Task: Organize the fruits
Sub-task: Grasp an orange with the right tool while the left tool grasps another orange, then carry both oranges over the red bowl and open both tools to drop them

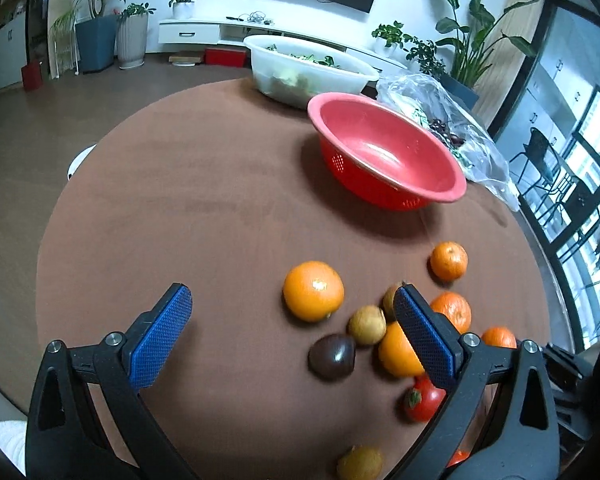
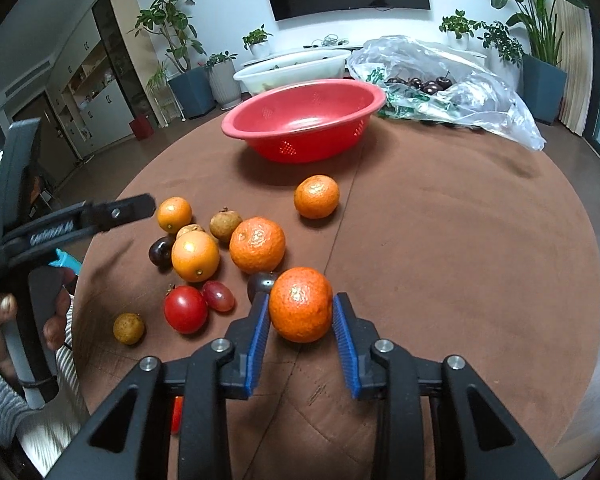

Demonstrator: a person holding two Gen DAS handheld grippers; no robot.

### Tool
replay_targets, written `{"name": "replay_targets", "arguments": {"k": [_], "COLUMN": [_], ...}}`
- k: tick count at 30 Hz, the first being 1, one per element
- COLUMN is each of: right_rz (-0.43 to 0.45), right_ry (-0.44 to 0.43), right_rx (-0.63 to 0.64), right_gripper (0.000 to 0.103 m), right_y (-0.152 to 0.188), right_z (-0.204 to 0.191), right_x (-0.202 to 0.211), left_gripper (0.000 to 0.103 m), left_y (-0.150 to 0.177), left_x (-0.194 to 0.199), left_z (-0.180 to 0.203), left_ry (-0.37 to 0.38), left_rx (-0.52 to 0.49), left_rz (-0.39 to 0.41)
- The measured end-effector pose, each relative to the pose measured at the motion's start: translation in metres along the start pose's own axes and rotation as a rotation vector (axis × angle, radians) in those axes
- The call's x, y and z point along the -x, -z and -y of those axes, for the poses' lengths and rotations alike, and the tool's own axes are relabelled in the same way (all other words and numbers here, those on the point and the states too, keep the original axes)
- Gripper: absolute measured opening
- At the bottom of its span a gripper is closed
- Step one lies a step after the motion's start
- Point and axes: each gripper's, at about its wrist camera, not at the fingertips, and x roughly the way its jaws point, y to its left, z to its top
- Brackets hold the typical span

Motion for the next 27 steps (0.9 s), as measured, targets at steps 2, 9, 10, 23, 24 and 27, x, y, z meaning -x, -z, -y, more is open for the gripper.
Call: {"name": "replay_targets", "arguments": {"k": [2, 9, 10, 23, 24, 27], "right_rz": [-0.004, -0.008, -0.009, -0.008, -0.005, -0.001], "right_ry": [0.0, -0.003, -0.003, -0.01, -0.012, -0.02], "right_rx": [-0.003, -0.004, -0.004, -0.011, -0.013, -0.025], "right_gripper": [0.035, 0.035, 0.035, 0.035, 0.035, 0.035], "right_y": [0.0, 0.0, 0.0, 0.0, 0.0, -0.001], "right_z": [0.001, 0.001, 0.001, 0.001, 0.002, 0.004], "right_x": [-0.001, -0.003, -0.003, -0.003, -0.003, -0.002], "left_gripper": [0.088, 0.06, 0.056, 0.036, 0.036, 0.036], "left_y": [-0.002, -0.003, -0.003, 0.001, 0.001, -0.001], "left_x": [-0.007, -0.035, -0.036, -0.033, -0.032, -0.027], "left_z": [0.003, 0.005, 0.004, 0.008, 0.008, 0.007], "left_ry": [-0.013, -0.004, 0.009, 0.073, 0.072, 0.079], "left_rx": [-0.022, -0.038, -0.031, -0.041, -0.042, -0.04], "left_rz": [-0.011, -0.1, -0.103, -0.105, -0.102, -0.093]}}
